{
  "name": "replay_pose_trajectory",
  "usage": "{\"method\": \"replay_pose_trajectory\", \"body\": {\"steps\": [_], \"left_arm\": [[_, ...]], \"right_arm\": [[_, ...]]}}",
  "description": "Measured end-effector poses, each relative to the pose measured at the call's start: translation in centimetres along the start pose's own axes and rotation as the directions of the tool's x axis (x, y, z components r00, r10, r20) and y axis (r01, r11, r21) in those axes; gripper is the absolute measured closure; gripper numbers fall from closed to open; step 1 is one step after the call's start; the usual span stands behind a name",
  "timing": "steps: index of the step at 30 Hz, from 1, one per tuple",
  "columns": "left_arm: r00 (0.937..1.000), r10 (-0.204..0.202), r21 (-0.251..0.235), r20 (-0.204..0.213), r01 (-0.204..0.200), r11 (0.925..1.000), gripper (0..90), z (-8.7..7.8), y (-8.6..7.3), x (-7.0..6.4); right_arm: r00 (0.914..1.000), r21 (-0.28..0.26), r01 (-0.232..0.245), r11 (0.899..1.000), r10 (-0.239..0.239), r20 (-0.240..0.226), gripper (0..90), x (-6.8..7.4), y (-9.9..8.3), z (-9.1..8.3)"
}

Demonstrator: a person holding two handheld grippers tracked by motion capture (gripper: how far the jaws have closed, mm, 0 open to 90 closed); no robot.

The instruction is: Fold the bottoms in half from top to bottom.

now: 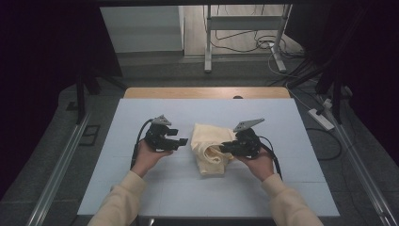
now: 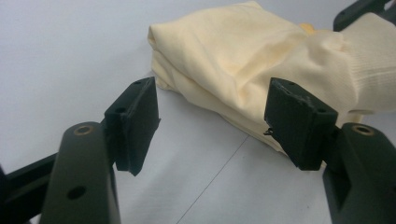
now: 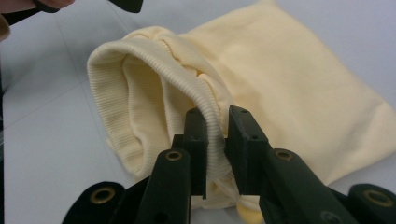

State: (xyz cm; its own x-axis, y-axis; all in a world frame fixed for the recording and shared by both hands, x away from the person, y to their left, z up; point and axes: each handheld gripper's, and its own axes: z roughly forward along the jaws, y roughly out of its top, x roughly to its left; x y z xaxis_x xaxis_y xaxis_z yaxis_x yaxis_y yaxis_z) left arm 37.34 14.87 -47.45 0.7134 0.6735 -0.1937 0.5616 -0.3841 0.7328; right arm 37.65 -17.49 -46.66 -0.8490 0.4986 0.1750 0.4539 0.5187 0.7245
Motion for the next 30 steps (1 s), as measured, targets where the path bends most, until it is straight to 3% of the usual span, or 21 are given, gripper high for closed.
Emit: {"method": "replay_pose_trajectory", "body": {"steps": [4, 7, 9, 17, 23, 27, 30], "left_arm": [[1.0000, 0.000, 0.000, -0.001, 0.000, 1.0000, 33.9, 0.0, 0.0, 0.0], [1.0000, -0.001, -0.002, -0.001, 0.001, 1.0000, 33.9, 0.0, 0.0, 0.0], [1.0000, -0.001, -0.003, -0.001, 0.001, 1.0000, 33.9, -0.1, 0.0, 0.0], [1.0000, 0.001, 0.002, -0.003, -0.001, 1.0000, 33.2, 0.0, 0.0, 0.0], [1.0000, -0.003, 0.002, -0.001, 0.003, 1.0000, 32.7, 0.0, 0.0, 0.1], [1.0000, -0.003, 0.003, 0.000, 0.003, 1.0000, 32.5, -0.1, -0.1, 0.1], [1.0000, -0.005, 0.003, 0.000, 0.005, 1.0000, 32.4, -0.1, -0.1, 0.1]], "right_arm": [[0.9999, 0.010, 0.015, 1.000, -0.015, 0.003, 67.9, 0.6, -0.1, -0.2], [0.9988, -0.025, 0.037, 0.999, -0.037, 0.033, 58.2, 1.1, 0.3, -0.8], [0.9990, -0.056, 0.033, 0.998, -0.031, 0.033, 57.0, 1.2, 0.8, -1.3], [0.9996, -0.084, 0.027, 0.996, -0.026, 0.013, 68.9, 1.4, 2.9, -1.2], [0.9975, -0.052, 0.071, 0.996, -0.070, 0.010, 84.6, 2.0, 4.1, 0.0], [0.9958, -0.020, 0.092, 0.996, -0.092, -0.005, 88.5, 2.6, 4.2, 0.7], [0.9919, 0.021, 0.126, 0.992, -0.126, 0.011, 89.0, 3.1, 3.6, 1.4]]}}
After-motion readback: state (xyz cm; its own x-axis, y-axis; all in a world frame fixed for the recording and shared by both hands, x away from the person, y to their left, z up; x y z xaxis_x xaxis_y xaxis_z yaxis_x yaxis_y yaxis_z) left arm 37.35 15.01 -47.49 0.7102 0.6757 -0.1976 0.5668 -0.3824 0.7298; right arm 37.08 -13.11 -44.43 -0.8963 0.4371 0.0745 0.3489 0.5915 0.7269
